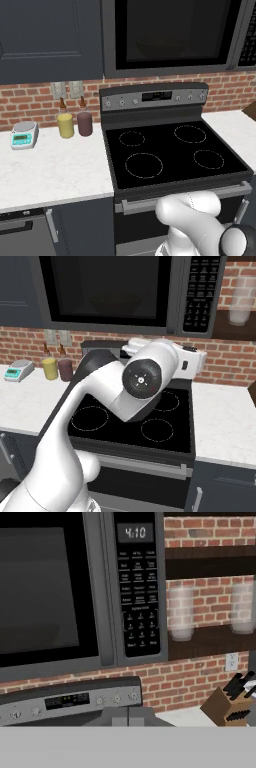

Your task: Open the microwave, place the bowl with waffle inside the microwave, then close the microwave door and turn it on.

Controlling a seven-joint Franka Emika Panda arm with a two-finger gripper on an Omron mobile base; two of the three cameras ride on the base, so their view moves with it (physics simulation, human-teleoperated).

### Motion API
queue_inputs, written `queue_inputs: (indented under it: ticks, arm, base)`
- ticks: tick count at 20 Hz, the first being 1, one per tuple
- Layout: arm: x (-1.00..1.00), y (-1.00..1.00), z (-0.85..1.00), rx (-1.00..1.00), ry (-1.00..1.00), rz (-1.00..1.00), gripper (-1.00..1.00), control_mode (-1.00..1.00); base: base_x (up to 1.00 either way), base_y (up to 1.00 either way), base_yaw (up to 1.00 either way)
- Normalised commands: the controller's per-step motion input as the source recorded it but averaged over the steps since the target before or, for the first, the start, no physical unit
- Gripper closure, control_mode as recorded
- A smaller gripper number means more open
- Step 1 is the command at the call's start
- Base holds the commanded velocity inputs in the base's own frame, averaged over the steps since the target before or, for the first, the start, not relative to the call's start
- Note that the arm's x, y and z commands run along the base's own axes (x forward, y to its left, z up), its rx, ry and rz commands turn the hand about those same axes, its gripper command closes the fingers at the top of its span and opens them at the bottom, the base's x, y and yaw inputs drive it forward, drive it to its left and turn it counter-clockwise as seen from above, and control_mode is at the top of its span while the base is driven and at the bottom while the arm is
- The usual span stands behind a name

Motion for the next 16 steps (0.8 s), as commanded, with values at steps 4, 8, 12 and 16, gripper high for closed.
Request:
queue_inputs:
  ticks: [4, 8, 12, 16]
  arm:
    - [0.01, -0.03, 0.10, 0.00, 0.00, 0.00, 1.00, -1.00]
    - [0.23, 0.00, 0.04, 0.00, 0.00, 0.00, 1.00, -1.00]
    - [0.26, -0.06, 0.01, 0.00, 0.00, 0.00, 1.00, -1.00]
    - [0.30, -0.17, 0.02, 0.00, 0.00, 0.00, 1.00, -1.00]
  base:
    - [0.00, 0.00, 0.00]
    - [0.00, 0.00, 0.00]
    - [0.00, 0.00, 0.00]
    - [0.00, 0.00, 0.00]
